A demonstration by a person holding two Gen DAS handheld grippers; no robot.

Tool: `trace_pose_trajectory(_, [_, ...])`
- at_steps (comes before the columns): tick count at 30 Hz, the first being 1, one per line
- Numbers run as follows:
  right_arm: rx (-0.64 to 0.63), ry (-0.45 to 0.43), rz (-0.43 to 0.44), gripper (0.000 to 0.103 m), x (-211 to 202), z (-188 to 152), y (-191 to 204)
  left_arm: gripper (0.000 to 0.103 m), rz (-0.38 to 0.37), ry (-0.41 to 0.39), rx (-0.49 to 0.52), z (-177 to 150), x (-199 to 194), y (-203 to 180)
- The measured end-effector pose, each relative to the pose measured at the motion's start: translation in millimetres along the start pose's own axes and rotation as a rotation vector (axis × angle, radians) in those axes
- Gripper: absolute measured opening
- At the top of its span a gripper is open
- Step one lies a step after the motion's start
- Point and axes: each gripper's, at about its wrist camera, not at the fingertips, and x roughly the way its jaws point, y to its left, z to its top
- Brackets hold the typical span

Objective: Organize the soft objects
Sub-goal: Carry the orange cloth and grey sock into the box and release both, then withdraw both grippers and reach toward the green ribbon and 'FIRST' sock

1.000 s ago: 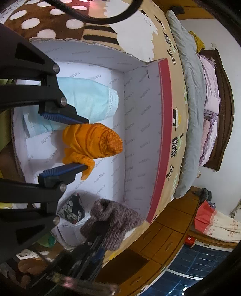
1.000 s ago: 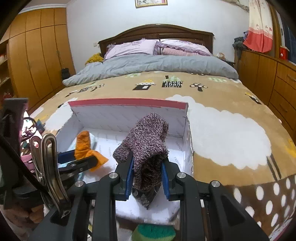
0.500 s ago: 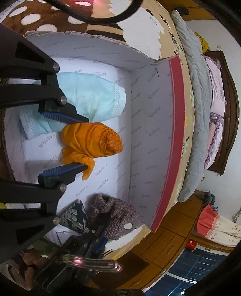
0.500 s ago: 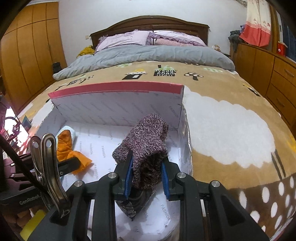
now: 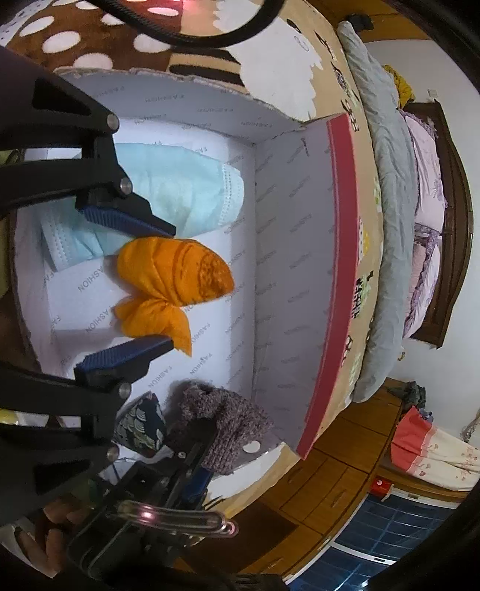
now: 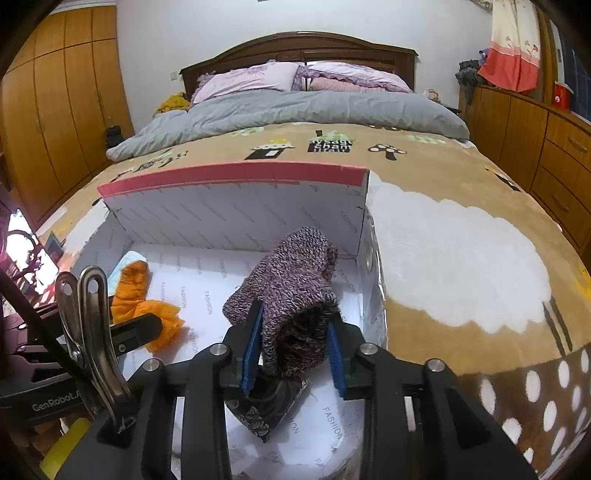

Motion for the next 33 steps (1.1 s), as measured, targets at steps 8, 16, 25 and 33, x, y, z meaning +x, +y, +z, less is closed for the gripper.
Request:
trace_pose_trajectory(8, [0.005,-0.048,0.009,0.044,-14.6,2.6,-1.1,0.059,-0.001,-0.026,0.001,1.0,-13.8,-2.9])
trace_pose_trajectory(16, [0.011,-0.085,0.023,0.047,-36.6,5.0,3.5,0.059,-0.005,-0.060,0.012,4.1,-40.5,-5.0])
trace_pose_trajectory(25, [0.028,-0.102,0.045,0.047,-64.5,-3.1,8.8,0.059,-0.003,-0.067,-0.002,-4.0,-68.6,6.4])
trace_pose_trajectory(33, [0.038,-0.101,0.048,0.047,-86.0,-17.4,14.7,0.059,0.016,-0.079,-0.005,-22.5,-93.5,20.4])
